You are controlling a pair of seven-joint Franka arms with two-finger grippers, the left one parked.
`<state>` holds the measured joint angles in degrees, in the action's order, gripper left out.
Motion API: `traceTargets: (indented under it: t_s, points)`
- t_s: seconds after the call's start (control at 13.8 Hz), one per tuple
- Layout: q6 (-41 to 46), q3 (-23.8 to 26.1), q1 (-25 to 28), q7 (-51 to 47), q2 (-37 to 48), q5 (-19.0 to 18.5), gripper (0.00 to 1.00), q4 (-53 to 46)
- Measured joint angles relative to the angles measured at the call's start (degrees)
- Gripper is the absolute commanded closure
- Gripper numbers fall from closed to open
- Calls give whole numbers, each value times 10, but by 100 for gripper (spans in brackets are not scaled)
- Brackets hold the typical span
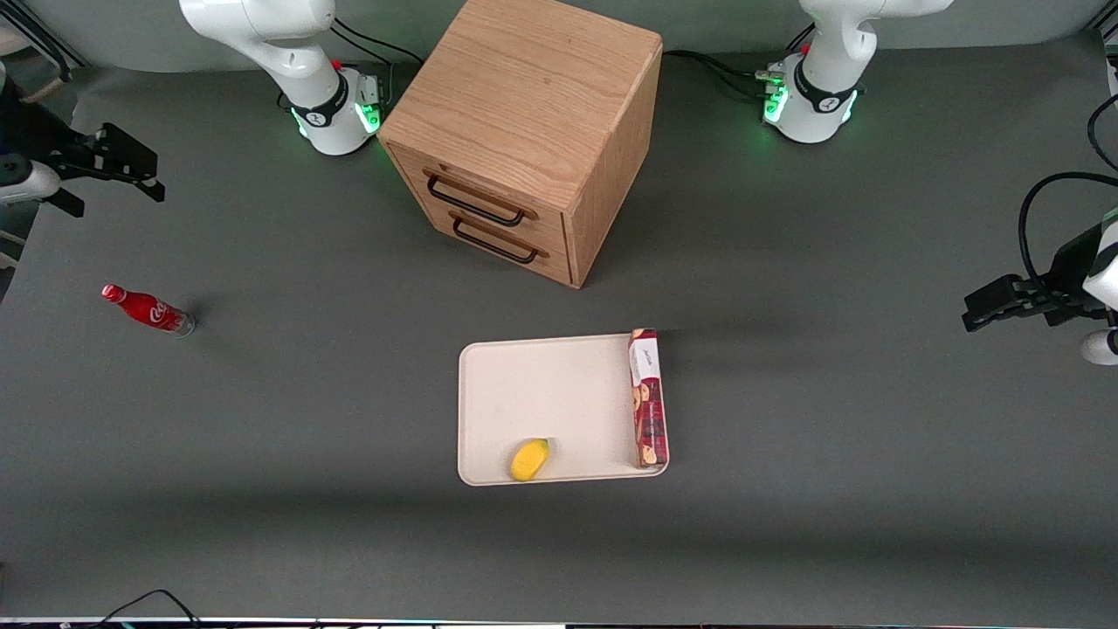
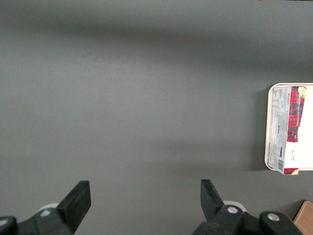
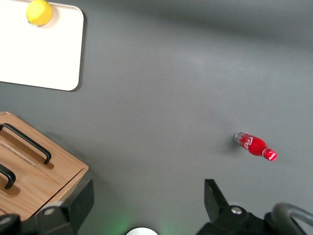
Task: Place coke bottle on tray
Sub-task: 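Move the right gripper down toward the red Coca-Cola bottle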
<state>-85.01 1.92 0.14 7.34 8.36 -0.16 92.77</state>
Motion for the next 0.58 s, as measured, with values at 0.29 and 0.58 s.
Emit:
traceTargets:
  t_s: [0.29,0.58]
  points:
    - [16,-7,-3,0,0,0,0,-4]
    - [23,-72,-8,58,-11,-5,0,4]
